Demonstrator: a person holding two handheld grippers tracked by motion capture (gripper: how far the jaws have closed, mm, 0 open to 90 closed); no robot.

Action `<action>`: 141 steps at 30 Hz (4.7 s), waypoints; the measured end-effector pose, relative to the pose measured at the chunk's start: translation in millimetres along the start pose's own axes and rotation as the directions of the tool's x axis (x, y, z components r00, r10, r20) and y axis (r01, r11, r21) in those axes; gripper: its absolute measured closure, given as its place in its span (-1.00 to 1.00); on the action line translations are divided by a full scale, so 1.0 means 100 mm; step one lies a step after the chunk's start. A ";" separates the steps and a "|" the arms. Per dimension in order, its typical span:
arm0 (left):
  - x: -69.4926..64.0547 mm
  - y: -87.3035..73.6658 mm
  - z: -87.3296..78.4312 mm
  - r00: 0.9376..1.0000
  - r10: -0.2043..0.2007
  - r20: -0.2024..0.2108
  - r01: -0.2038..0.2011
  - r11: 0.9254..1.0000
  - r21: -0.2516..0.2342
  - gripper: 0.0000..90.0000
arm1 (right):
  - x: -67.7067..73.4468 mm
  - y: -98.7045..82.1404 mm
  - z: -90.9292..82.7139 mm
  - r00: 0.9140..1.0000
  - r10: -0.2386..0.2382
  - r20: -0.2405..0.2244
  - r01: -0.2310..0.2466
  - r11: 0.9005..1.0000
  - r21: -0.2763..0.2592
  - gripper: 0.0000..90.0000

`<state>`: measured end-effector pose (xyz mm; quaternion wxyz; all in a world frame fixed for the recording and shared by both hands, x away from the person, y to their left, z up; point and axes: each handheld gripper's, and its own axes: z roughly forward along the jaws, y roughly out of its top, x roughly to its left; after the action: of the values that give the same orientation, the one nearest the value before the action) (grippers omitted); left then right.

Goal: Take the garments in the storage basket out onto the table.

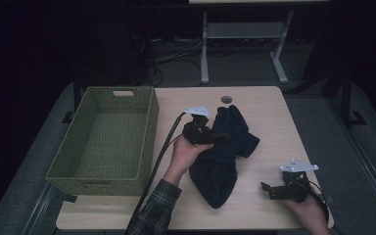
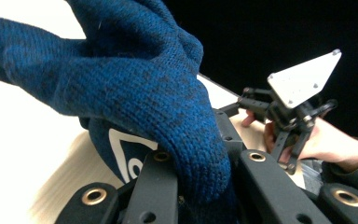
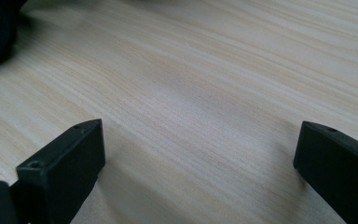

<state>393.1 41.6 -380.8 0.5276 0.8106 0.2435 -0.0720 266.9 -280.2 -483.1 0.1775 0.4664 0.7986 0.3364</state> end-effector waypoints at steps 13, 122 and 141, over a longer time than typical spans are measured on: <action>0.18 -0.23 -0.19 0.989 -0.026 -0.146 0.034 0.998 0.051 0.76 | 0.00 0.00 0.00 1.000 0.001 0.001 -0.001 1.000 0.002 -0.97; 0.06 -0.88 -0.02 0.939 0.110 -0.324 0.027 0.919 0.392 0.99 | 0.54 0.83 0.58 0.963 -0.187 -0.192 0.200 0.978 0.053 1.00; -0.25 -0.76 0.08 0.970 0.112 -0.218 -0.037 0.946 0.323 0.99 | 0.39 0.68 0.03 0.966 -0.149 -0.213 0.141 0.989 -0.053 1.00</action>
<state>336.5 51.7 -437.3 0.3607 0.8963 0.2579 0.0056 291.8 -222.4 -436.0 0.1223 0.3640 0.8386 0.3863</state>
